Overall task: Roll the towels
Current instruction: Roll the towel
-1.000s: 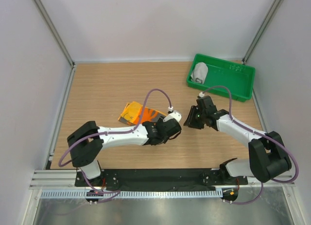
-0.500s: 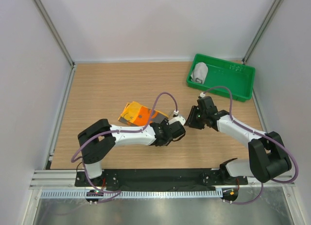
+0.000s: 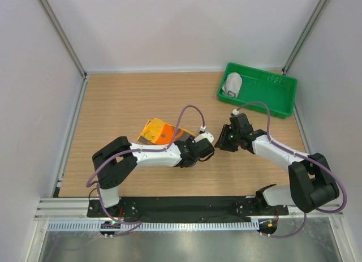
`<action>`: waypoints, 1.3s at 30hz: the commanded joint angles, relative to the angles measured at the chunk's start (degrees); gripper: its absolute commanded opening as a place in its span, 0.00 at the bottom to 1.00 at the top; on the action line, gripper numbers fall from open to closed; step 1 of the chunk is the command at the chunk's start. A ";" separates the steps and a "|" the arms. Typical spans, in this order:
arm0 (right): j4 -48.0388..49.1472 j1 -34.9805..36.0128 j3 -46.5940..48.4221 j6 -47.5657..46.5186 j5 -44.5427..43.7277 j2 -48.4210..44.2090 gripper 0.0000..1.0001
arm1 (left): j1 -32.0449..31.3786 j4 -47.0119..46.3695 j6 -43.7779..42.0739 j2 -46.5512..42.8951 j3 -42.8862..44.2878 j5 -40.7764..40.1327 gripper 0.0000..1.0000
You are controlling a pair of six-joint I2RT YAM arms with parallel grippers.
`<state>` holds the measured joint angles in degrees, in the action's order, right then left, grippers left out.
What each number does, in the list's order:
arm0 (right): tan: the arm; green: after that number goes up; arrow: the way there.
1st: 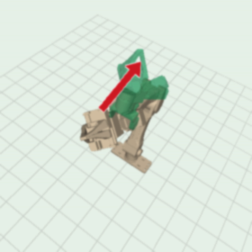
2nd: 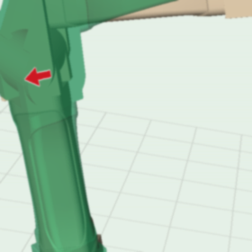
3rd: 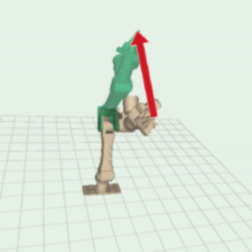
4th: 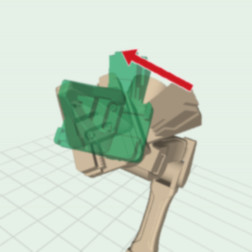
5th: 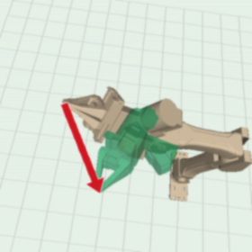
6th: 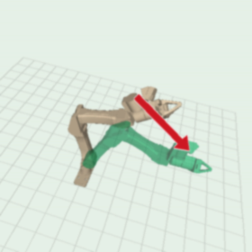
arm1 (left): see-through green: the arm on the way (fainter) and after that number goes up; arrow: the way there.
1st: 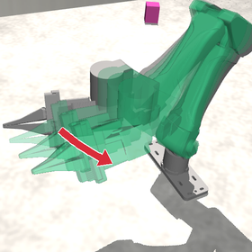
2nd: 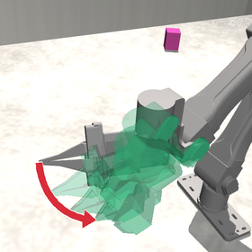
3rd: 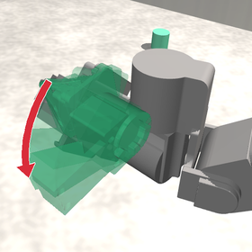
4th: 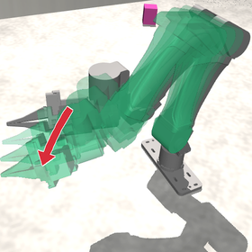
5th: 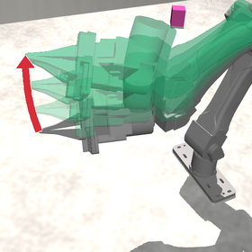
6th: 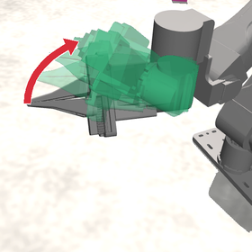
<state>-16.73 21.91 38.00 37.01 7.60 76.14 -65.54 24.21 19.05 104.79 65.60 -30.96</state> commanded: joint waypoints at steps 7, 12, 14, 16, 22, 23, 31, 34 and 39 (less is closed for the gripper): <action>1.88 -0.38 -0.38 -0.54 0.49 -0.20 0.38 | 2.25 -3.82 1.08 1.56 -1.97 1.16 0.30; 4.94 -0.38 -0.91 1.30 5.66 0.15 0.38 | 2.78 -4.78 1.17 0.15 -3.55 2.92 0.00; 9.06 -0.38 -1.26 2.97 10.56 0.85 0.40 | 2.87 -5.48 1.60 -1.25 -4.25 4.15 0.00; 12.76 -0.47 -1.35 6.03 14.45 1.81 0.44 | 2.87 -5.75 2.04 -2.13 -5.22 4.85 0.00; 22.10 2.16 2.95 11.50 20.18 10.42 0.55 | 2.87 -6.63 3.80 -4.51 -7.16 6.17 0.00; 21.83 2.52 4.44 11.50 19.66 11.74 0.55 | 2.87 -6.63 3.98 -4.68 -7.16 6.26 0.00; 28.24 4.28 7.88 14.22 21.06 25.45 0.55 | 3.13 -6.63 5.12 -7.23 -7.51 7.93 0.00; 29.12 4.54 8.14 14.40 20.71 28.36 0.52 | 3.22 -6.36 5.21 -8.02 -8.03 7.67 0.00; 28.43 4.54 8.58 13.53 19.04 30.30 0.27 | 3.84 -6.10 5.74 -10.57 -9.70 7.93 0.00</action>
<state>12.21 26.15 45.82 51.51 29.52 104.57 -62.19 19.07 23.66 97.65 56.77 -23.31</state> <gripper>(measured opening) 0.301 0.011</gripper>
